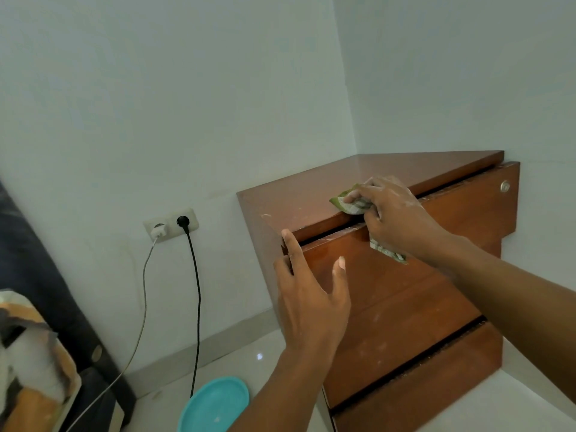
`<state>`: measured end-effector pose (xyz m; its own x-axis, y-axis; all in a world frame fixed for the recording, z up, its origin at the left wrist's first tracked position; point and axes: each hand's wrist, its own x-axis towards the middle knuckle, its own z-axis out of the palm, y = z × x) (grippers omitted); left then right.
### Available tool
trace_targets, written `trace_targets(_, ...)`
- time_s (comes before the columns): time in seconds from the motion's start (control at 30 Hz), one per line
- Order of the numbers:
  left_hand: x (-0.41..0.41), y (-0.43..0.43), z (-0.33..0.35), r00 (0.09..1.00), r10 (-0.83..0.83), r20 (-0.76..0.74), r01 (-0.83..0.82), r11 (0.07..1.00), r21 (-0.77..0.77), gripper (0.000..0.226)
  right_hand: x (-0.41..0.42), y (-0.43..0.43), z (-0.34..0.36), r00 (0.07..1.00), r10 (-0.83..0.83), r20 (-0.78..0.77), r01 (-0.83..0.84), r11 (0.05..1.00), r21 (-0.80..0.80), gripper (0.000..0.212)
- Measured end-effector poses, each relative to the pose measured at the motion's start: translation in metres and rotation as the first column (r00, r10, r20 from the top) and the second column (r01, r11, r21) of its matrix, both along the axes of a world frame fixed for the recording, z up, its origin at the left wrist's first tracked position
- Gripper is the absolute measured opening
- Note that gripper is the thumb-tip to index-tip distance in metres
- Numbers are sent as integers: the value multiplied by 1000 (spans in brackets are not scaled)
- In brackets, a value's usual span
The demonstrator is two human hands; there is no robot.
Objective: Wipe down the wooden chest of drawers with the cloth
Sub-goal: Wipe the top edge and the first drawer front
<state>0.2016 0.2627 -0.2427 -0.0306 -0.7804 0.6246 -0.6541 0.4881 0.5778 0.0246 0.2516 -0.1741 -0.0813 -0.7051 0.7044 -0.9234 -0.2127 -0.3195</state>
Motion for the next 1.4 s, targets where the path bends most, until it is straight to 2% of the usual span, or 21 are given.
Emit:
trace_targets(0.33, 3, 7, 26, 991, -21, 131, 9, 996, 94, 98, 2, 4, 8, 1000, -10, 6, 10, 1000, 0, 33)
trace_targets(0.6, 6, 17, 43, 966, -18, 256, -24, 987, 159, 104, 0, 13, 21, 997, 7, 82, -9, 1000, 17, 31)
trace_targets(0.7, 11, 19, 48, 969, -34, 246, 1, 991, 132, 100, 9, 13, 31, 995, 35, 90, -41, 997, 63, 32)
trace_targets(0.8, 19, 18, 52, 985, -48, 165, 30, 994, 108, 83, 24, 4, 49, 991, 84, 105, -97, 988, 120, 34)
trace_targets(0.87, 25, 10, 55, 997, -13, 74, 7, 997, 73, 70, 36, -13, 62, 983, 124, 137, -148, 972, 180, 36)
trace_targets(0.93, 31, 1, 58, 997, 31, 69, -36, 997, 69, 68, 49, -39, 73, 981, 130, 142, -161, 959, 235, 38)
trace_targets(1.03, 39, -9, 62, 985, 26, 169, -54, 985, 166, 85, 74, -78, 79, 980, 175, 90, -196, 911, 363, 41)
trace_targets(1.13, 43, -14, 63, 983, -54, 177, -1, 955, 296, 97, 99, -99, 68, 970, 241, -6, -199, 816, 542, 50)
trace_targets(1.23, 43, -17, 61, 981, -107, 161, 44, 934, 356, 98, 105, -99, 62, 968, 244, -62, -174, 826, 536, 50)
trace_targets(1.4, 42, -21, 58, 974, -172, 147, 107, 923, 370, 91, 84, -46, 74, 966, 225, -131, -131, 855, 502, 47)
